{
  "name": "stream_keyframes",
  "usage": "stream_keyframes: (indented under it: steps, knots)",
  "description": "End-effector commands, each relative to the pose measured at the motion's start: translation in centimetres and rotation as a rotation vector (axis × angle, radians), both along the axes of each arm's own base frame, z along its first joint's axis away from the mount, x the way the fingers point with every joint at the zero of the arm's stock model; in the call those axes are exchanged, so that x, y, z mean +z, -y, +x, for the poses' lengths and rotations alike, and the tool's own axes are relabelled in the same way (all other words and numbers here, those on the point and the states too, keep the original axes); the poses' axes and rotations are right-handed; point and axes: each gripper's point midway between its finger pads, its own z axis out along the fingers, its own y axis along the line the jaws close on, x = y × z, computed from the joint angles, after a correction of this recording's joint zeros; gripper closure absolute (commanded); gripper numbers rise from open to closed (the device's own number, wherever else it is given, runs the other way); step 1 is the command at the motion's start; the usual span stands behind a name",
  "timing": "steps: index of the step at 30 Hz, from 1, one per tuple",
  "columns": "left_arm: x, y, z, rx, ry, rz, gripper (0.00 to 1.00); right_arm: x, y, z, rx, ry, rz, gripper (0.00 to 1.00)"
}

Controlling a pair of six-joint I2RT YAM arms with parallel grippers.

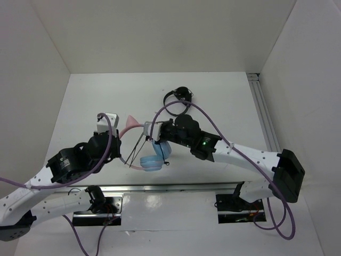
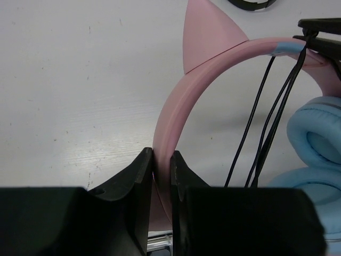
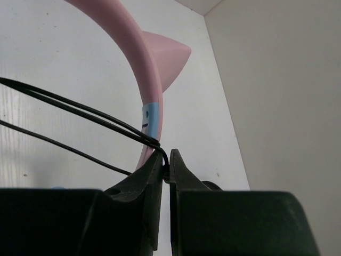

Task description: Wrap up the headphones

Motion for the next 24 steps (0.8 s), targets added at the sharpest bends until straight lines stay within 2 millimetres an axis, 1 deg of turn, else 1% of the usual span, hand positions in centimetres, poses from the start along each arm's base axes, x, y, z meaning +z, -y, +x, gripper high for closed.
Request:
stream_keyframes:
  steps: [1, 2, 3, 4, 5, 6, 7, 8, 9, 10, 11, 13, 14, 15, 16, 17, 18, 19, 20, 21, 22, 23, 24]
  knots:
    - [-0.6, 1.5, -0.8, -0.056, -0.046, -0.048, 1.0, 2.8, 1.8, 5.1, -0.17, 0.061, 0.057, 1.0]
    - [-1.3, 1.5, -0.6, -0.019, -0.064, -0.058, 1.0, 2.2, 1.9, 5.8, -0.184, 0.054, 0.045, 1.0]
    - [-2.3, 1.2, -0.7, 0.013, -0.089, -0.046, 1.0, 2.3, 1.9, 6.2, -0.182, 0.054, 0.047, 1.0]
    - [-2.4, 0.9, -0.7, 0.047, -0.092, -0.058, 1.0, 2.1, 1.8, 6.1, -0.172, 0.048, 0.041, 1.0]
    - [-3.1, 0.6, -0.7, 0.082, -0.109, -0.053, 1.0, 1.5, 2.0, 6.6, -0.176, 0.04, 0.031, 1.0]
    - [-3.5, 0.2, -0.5, 0.15, -0.108, -0.087, 1.0, 1.5, 2.4, 7.1, -0.184, 0.039, 0.031, 1.0]
    - [-3.5, -0.2, -0.5, 0.189, -0.108, -0.103, 1.0, 1.7, 2.2, 7.0, -0.175, 0.036, 0.045, 1.0]
    - [-3.9, -0.9, -0.8, 0.236, -0.118, -0.104, 1.0, 1.2, 2.5, 7.2, -0.169, 0.027, 0.038, 1.0]
    - [-4.2, -1.2, -0.7, 0.295, -0.115, -0.14, 1.0, 1.0, 2.8, 7.8, -0.177, 0.015, 0.048, 1.0]
    - [-3.9, -1.3, -0.6, 0.318, -0.103, -0.177, 1.0, 0.5, 2.7, 7.6, -0.169, 0.0, 0.048, 1.0]
    - [-4.4, -1.6, -0.7, 0.347, -0.109, -0.184, 1.0, 0.3, 2.7, 8.0, -0.164, -0.002, 0.049, 1.0]
    - [-4.8, -1.7, -0.7, 0.395, -0.109, -0.238, 1.0, -1.0, 2.7, 8.8, -0.166, -0.041, 0.044, 1.0]
    - [-5.0, -1.7, -0.5, 0.413, -0.101, -0.251, 1.0, -0.9, 2.2, 9.0, -0.154, -0.042, 0.046, 1.0]
    - [-6.0, -1.6, -0.5, 0.416, -0.111, -0.227, 1.0, -2.2, 2.1, 9.6, -0.155, -0.073, 0.027, 1.0]
    - [-6.2, -1.4, -0.2, 0.431, -0.104, -0.24, 1.0, -2.2, 1.7, 9.9, -0.155, -0.073, 0.027, 1.0]
    - [-6.6, -0.9, 0.1, 0.441, -0.113, -0.23, 1.0, -2.9, 1.9, 10.3, -0.154, -0.085, 0.018, 1.0]
    - [-7.4, -1.1, 0.2, 0.448, -0.118, -0.197, 1.0, -3.4, 1.5, 10.4, -0.144, -0.096, 0.008, 1.0]
    - [-7.8, -0.6, 0.5, 0.453, -0.118, -0.204, 1.0, -4.4, 1.5, 11.1, -0.154, -0.111, -0.007, 1.0]
    - [-8.3, -0.4, 0.6, 0.455, -0.122, -0.194, 1.0, -5.1, 1.2, 10.9, -0.142, -0.133, -0.009, 1.0]
    - [-9.3, -0.2, 0.8, 0.44, -0.13, -0.147, 1.0, -5.6, 1.2, 11.6, -0.148, -0.145, -0.003, 1.0]
    - [-9.3, 1.1, 1.4, 0.412, -0.123, -0.185, 1.0, -6.0, 0.9, 11.5, -0.137, -0.153, -0.008, 1.0]
    - [-9.8, 1.8, 1.7, 0.39, -0.124, -0.184, 1.0, -6.2, 1.1, 11.9, -0.138, -0.161, 0.001, 1.0]
    - [-10.9, 2.1, 1.8, 0.345, -0.14, -0.155, 1.0, -6.8, 1.0, 12.0, -0.139, -0.169, -0.008, 1.0]
